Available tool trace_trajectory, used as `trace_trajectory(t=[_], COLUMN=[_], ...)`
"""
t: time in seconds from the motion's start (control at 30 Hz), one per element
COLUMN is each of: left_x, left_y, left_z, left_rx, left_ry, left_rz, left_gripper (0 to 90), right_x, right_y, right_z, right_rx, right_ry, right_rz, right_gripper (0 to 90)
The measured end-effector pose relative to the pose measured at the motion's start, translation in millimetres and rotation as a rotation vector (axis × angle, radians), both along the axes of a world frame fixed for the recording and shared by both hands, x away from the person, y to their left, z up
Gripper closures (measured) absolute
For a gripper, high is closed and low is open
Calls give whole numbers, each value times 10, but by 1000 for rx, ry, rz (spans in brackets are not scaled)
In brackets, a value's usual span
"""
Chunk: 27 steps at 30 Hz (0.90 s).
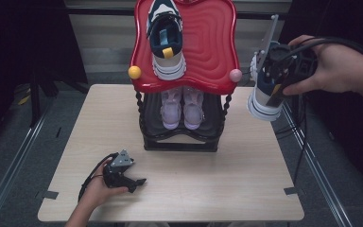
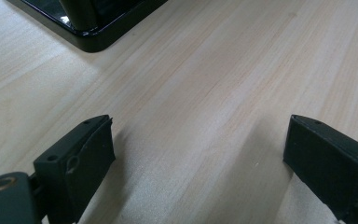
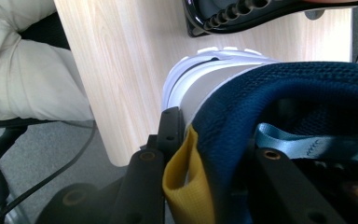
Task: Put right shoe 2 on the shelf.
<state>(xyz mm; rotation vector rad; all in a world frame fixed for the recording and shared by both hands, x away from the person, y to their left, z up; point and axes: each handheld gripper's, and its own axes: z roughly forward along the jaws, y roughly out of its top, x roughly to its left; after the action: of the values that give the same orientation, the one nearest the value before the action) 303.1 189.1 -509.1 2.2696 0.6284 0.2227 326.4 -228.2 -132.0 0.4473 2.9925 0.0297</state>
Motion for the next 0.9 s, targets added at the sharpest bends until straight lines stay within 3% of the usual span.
trace_trajectory(t=[0.2, 0.53, 0.67, 0.9], left_x=[0, 1, 1, 0], left_y=[0, -2, -1, -1], left_z=[0, -1, 0, 0], left_rx=[1, -2, -1, -1], left_ry=[-1, -5, -5, -4], left_rz=[1, 3, 3, 2], left_gripper=[79, 79, 79, 79], right_x=[33, 124, 180, 292], right_y=[80, 394, 575, 866], right_z=[250, 613, 663, 661], right_rx=[-26, -8, -36, -35], right_ry=[-46, -141, -164, -184], right_rz=[8, 43, 67, 115], right_gripper=[733, 733, 734, 732])
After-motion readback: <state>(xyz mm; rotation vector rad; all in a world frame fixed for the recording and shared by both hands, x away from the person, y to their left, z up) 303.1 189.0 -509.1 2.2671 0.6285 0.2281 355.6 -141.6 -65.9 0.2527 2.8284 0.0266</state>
